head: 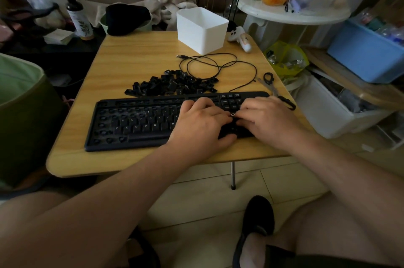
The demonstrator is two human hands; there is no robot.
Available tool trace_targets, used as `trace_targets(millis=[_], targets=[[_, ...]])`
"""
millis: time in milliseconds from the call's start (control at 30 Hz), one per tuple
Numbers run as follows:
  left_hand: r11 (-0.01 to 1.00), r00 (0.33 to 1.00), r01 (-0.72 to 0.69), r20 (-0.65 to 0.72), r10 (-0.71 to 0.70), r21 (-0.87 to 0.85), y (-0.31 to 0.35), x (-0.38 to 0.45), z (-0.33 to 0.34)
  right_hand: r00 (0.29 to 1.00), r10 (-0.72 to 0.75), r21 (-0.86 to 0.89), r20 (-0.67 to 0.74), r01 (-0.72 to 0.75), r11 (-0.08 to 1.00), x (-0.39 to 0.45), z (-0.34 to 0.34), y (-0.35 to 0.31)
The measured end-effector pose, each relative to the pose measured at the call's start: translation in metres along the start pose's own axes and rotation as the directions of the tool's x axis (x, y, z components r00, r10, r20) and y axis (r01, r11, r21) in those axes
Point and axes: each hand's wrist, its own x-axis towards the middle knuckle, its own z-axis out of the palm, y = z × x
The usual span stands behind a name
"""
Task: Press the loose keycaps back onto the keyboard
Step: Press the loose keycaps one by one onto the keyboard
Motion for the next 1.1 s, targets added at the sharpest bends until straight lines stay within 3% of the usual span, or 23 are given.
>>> trace_targets(millis=[133,267,367,500,633,767,933,1100], targets=[[1.000,1.000,-0.010,-0.004,0.010,0.014,0.002,-0.002,-0.001,0.999,0.031,0.028,0.041,-0.033,0.999,0.000,-0.004,-0.001],[1.000,1.000,0.005,-0.010,-0.005,0.010,0.004,-0.003,-0.002,0.980,0.061,-0.050,0.191,-0.052,0.997,-0.001,-0.016,-0.009],[1.000,0.996,-0.027,0.088,0.027,-0.001,0.001,0.003,-0.011,0.940,0.161,-0.058,0.300,-0.151,0.987,0.012,-0.026,-0.016],[0.999,0.964,-0.006,0.264,0.016,-0.037,-0.028,0.022,-0.033,0.920,0.316,0.244,0.230,-0.369,0.897,0.042,-0.026,-0.017],[0.966,0.964,0.232,0.156,-0.214,-0.112,-0.071,0.035,-0.058,0.894,0.408,0.343,0.184,-0.447,0.826,0.082,-0.009,-0.019],[0.889,0.905,0.422,0.150,-0.399,-0.180,-0.100,0.040,-0.073,0.865,0.456,0.300,0.209,-0.500,0.812,0.114,0.013,-0.018],[0.876,0.896,0.438,0.178,-0.407,-0.202,-0.106,0.045,-0.068,0.842,0.513,0.155,0.169,-0.537,0.829,0.130,0.025,-0.026],[0.878,0.894,0.436,0.211,-0.396,-0.197,-0.106,0.044,-0.062,0.842,0.514,0.123,0.164,-0.534,0.836,0.140,0.026,-0.029]])
